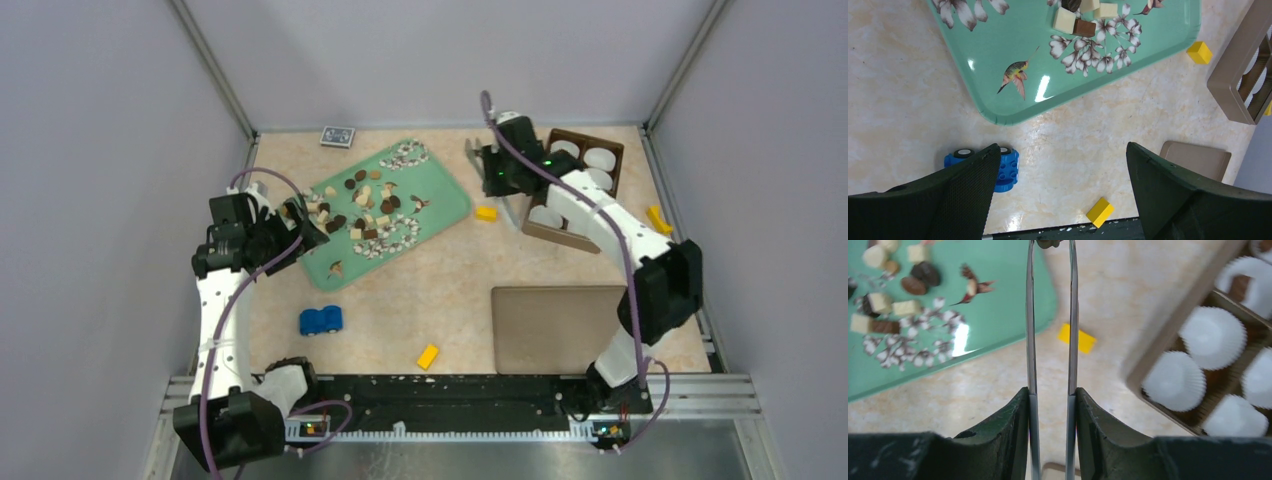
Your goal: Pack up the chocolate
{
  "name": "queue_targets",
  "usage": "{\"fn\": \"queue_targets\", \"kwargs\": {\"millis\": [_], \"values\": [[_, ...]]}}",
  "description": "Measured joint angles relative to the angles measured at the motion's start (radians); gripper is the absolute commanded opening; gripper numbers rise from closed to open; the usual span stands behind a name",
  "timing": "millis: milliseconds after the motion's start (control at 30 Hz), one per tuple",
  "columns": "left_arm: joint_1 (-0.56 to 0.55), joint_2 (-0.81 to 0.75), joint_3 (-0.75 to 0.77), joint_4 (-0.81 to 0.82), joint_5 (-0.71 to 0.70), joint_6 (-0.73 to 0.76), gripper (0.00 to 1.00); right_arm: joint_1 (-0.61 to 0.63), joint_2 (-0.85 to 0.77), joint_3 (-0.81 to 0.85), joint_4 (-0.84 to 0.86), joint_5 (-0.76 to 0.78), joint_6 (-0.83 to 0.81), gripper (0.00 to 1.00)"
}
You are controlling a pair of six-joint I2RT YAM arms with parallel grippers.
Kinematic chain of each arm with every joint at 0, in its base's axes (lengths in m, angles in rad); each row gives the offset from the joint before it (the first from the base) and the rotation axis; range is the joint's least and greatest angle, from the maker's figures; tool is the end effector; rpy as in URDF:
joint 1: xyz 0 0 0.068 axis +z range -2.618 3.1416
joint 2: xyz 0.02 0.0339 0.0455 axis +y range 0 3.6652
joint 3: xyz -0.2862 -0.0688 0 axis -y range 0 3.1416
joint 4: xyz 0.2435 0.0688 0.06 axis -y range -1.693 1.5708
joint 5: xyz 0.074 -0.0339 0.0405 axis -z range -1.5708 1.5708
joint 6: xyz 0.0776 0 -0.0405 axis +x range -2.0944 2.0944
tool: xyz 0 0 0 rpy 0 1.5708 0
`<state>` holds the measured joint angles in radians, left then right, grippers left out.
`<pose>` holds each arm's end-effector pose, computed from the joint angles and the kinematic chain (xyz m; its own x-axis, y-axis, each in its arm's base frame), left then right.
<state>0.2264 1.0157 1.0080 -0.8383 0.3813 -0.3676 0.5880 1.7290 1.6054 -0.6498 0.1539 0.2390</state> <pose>0.2111 0.0190 0.3055 -0.6923 -0.5018 -0.5186 -0.2323 0.8354 -0.4982 0.3577 0.2242 0.3204 -0.6729 -0.1674 -0.7205 -0.3063 0.9497 0.0653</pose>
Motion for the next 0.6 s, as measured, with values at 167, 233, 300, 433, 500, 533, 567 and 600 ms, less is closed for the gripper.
{"fn": "queue_targets", "kwargs": {"millis": [167, 233, 300, 433, 500, 533, 567, 600], "values": [[0.000, 0.008, 0.000, 0.000, 0.003, 0.000, 0.99, -0.237, -0.148, -0.126, 0.013, -0.004, 0.020, 0.18], [0.000, 0.008, 0.000, 0.000, 0.003, 0.000, 0.99, -0.346, -0.172, -0.151, 0.014, -0.005, 0.033, 0.19], [0.000, 0.008, -0.003, 0.000, 0.004, -0.001, 0.99, -0.436, -0.176, -0.163, 0.013, -0.005, 0.041, 0.20], [0.000, 0.008, -0.004, 0.001, 0.016, -0.005, 0.99, -0.590, -0.172, -0.172, 0.006, -0.018, 0.054, 0.20], [0.000, 0.008, -0.004, 0.001, 0.023, -0.005, 0.99, -0.652, -0.151, -0.156, 0.005, -0.033, 0.061, 0.20], [0.000, 0.008, -0.004, 0.001, 0.023, -0.005, 0.99, -0.670, -0.134, -0.146, 0.006, -0.039, 0.063, 0.21], [0.000, 0.008, -0.004, 0.001, 0.023, -0.005, 0.99, -0.688, -0.108, -0.128, 0.005, -0.047, 0.064, 0.21], [0.000, 0.008, -0.004, 0.000, 0.023, -0.005, 0.99, -0.702, -0.078, -0.111, 0.008, -0.053, 0.067, 0.21]]}}
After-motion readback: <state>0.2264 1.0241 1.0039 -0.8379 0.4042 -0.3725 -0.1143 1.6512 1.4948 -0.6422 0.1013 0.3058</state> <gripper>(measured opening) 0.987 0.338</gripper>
